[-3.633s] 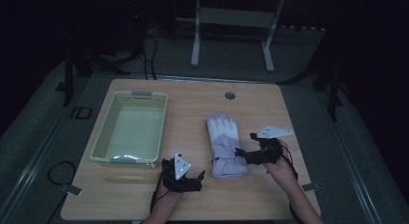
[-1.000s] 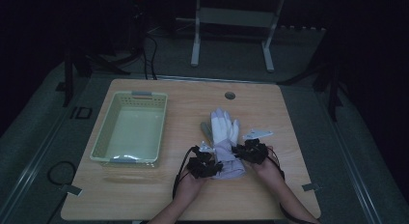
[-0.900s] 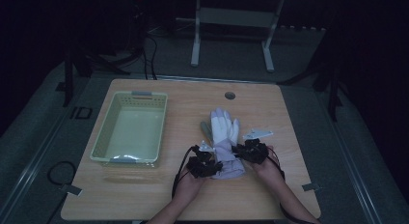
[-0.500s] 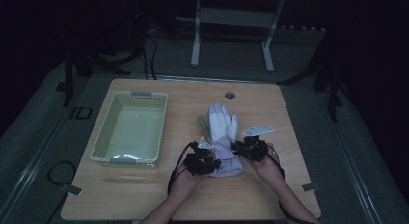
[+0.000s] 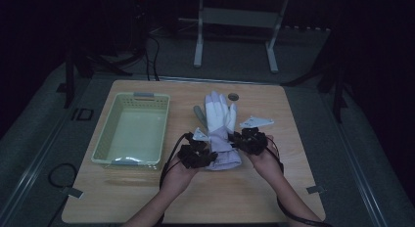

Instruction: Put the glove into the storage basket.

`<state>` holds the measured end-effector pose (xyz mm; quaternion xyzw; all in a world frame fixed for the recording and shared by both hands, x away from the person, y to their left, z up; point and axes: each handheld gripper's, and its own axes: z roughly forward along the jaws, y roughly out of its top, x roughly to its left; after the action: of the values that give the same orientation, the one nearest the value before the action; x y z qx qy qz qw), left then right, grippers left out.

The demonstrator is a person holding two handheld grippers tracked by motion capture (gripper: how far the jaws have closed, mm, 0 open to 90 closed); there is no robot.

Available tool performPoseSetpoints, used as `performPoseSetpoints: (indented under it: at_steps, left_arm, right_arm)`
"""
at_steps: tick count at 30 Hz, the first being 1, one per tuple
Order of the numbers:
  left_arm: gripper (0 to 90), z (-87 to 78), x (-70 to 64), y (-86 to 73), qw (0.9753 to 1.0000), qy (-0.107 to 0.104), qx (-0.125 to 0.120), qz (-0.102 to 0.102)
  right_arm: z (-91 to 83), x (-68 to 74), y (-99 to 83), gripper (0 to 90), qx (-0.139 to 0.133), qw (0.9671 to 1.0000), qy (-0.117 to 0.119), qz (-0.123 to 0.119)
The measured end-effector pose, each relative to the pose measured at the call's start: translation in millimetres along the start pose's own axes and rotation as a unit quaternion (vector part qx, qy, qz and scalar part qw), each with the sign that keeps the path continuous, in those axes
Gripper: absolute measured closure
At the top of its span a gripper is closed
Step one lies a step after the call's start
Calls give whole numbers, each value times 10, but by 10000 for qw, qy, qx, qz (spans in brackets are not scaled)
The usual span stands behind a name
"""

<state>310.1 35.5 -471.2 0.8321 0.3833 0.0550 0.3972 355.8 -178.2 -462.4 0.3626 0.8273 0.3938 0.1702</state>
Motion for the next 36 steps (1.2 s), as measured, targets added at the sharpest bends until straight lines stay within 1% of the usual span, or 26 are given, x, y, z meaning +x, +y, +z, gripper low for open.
performPoseSetpoints:
  at_steps: [3,4,5,6,8,10,14,18,21,24,29,31,34,36]
  left_arm:
    - [733,-105,46,46,10000,39,4,15]
    - [733,-105,46,46,10000,39,4,15]
    - [733,-175,77,76,10000,91,2,32]
    - [734,-208,92,89,9999,113,-1,31]
    - [734,-284,126,120,9998,196,14,69]
    - [734,-351,169,143,9997,236,12,67]
    - [733,-502,261,174,9993,362,17,121]
    - [733,-651,353,175,9987,481,34,142]
    - [733,-776,440,152,9983,565,24,129]
    - [733,-899,554,114,9980,621,45,110]
    - [733,-1082,774,41,9969,746,235,69]
    - [733,-1167,876,-7,9963,794,309,61]
    - [733,-1273,1000,-82,9960,824,360,4]
    - [733,-1351,1092,-138,9958,834,389,-34]
  right_arm:
    - [-4,46,105,820,-51,10000,2,-48]
    - [-4,46,105,820,-51,10000,2,-48]
    - [-4,60,133,819,-57,10000,-7,-51]
    - [8,88,212,819,-97,9999,7,-68]
    - [27,116,292,819,-112,9999,33,-67]
    - [51,145,368,820,-144,9998,49,-94]
    - [102,216,525,820,-185,9997,100,-89]
    - [172,319,686,821,-225,9996,154,-93]
    - [237,415,800,820,-261,9994,189,-132]
    - [314,525,902,821,-303,9991,235,-151]
    - [514,724,1056,821,-260,9991,308,-140]
    - [606,814,1109,821,-260,9991,332,-82]
    - [746,976,1191,821,-249,9990,365,-104]
    - [815,1058,1231,821,-253,9989,399,-78]
